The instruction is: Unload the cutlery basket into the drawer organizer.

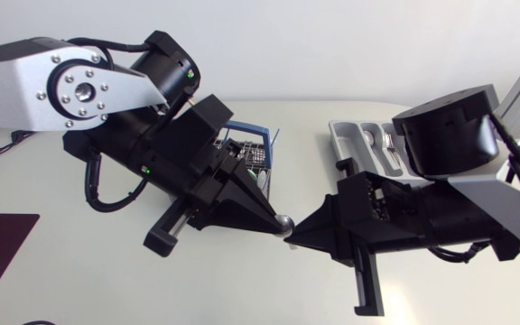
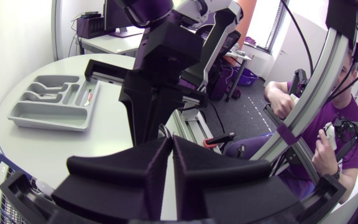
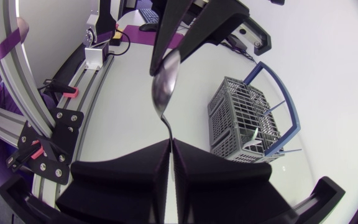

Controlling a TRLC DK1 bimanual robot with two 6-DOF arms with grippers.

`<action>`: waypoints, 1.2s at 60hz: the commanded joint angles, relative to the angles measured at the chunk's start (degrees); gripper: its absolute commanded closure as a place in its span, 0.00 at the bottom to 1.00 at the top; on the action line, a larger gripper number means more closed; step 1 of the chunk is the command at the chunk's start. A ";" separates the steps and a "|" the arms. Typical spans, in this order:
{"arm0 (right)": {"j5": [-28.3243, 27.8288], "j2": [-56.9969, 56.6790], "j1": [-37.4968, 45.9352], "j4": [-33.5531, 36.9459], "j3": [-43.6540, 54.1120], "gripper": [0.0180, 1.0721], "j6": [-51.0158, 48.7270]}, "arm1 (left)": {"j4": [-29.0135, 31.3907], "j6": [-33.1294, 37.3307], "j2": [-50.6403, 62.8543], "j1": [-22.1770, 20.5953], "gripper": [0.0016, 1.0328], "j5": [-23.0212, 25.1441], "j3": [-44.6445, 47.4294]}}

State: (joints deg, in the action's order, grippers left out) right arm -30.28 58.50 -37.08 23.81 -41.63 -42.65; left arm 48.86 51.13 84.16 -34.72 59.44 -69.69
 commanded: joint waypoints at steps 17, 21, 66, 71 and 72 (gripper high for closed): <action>2.51 -0.76 0.34 0.09 3.66 0.95 -0.06 | -6.59 -2.71 -1.89 0.88 0.15 -1.52 4.30; 3.65 -1.02 0.87 0.01 4.27 0.95 -0.15 | -9.66 -5.34 -2.51 1.23 0.13 -3.01 5.09; 25.80 -5.15 31.10 -19.86 21.06 0.95 -24.23 | -32.51 -17.21 -3.30 3.61 0.12 -31.93 11.16; 26.59 -2.78 34.36 -23.11 22.03 0.95 -27.13 | -32.34 -17.12 -3.30 4.13 0.12 -33.69 11.16; 26.68 -2.07 35.32 -23.73 22.11 0.95 -28.01 | -32.34 -17.03 -3.21 4.22 0.12 -34.30 11.07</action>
State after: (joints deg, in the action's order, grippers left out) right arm -4.45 53.98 -4.58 2.61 -21.34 -65.43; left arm 16.47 34.28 81.25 -31.35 26.41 -59.66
